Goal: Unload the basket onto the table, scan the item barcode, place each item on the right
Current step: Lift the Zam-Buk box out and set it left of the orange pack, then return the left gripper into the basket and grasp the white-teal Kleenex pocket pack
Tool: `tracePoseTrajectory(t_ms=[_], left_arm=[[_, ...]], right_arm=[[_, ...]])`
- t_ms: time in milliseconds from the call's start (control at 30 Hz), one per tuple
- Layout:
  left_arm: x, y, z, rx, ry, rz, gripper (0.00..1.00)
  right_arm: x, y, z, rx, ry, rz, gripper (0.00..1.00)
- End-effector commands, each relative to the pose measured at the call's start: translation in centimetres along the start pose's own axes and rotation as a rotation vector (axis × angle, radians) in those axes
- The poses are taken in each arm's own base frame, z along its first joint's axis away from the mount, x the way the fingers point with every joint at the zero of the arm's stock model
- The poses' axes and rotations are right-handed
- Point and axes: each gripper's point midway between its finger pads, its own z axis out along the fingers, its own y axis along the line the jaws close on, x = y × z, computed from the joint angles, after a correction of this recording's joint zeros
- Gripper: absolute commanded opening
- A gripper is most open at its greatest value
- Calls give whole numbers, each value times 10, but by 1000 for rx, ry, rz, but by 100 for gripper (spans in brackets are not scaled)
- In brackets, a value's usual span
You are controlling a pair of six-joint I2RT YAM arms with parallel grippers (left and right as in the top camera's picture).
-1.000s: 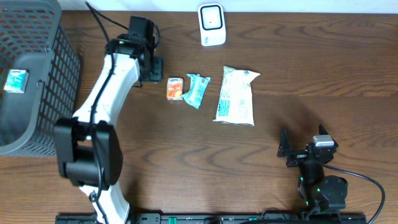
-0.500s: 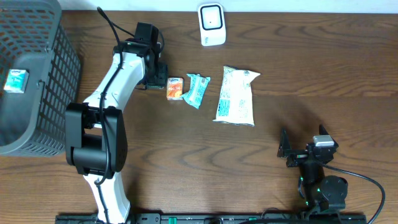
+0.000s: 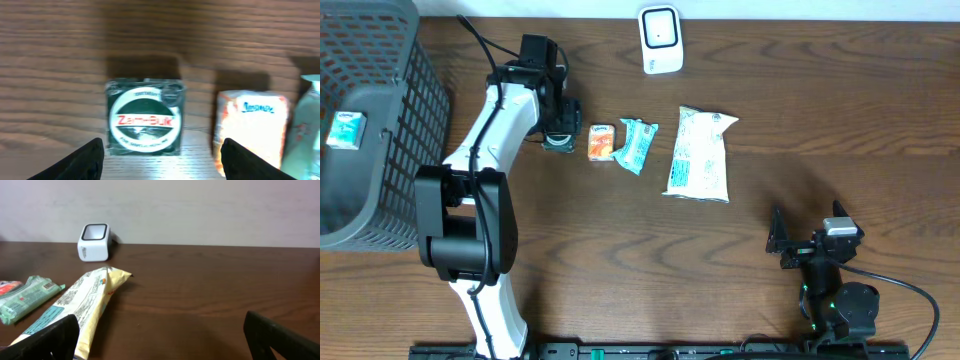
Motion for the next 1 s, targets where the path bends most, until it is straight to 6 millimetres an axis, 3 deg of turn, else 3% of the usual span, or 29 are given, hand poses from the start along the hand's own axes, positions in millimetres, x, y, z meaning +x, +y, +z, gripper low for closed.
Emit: tracePoseTrajectory(t_ms=[0, 100, 167, 367, 467, 533, 567, 667, 767, 867, 967], left_arm=[[-2, -8, -2, 45, -1, 11, 74], [-24, -7, -28, 50, -80, 7, 74], [-43, -5, -57, 54, -161, 3, 74], [-96, 16, -174, 39, -500, -28, 74], [-115, 53, -239, -10, -704, -82, 74], [-120, 82, -271, -48, -803, -124, 74], [-121, 114, -293, -100, -871, -171, 74], [-109, 176, -309, -232, -900, -280, 74], [-85, 240, -302, -376, -846, -400, 74], [-62, 288, -283, -455, -767, -454, 71], [-45, 319, -249, -493, -657, -446, 71]], right_arm=[[0, 1, 0, -5, 0, -8, 99], [0, 1, 0, -5, 0, -8, 99], [0, 1, 0, -5, 0, -7, 99], [0, 1, 0, -5, 0, -8, 99], [0, 1, 0, -5, 0, -7, 99], [0, 1, 0, -5, 0, -7, 99], [0, 1, 0, -5, 0, -7, 99], [0, 1, 0, -5, 0, -7, 99], [0, 1, 0, -5, 0, -8, 99], [0, 1, 0, -5, 0, -7, 99], [0, 1, 0, -5, 0, -7, 99]])
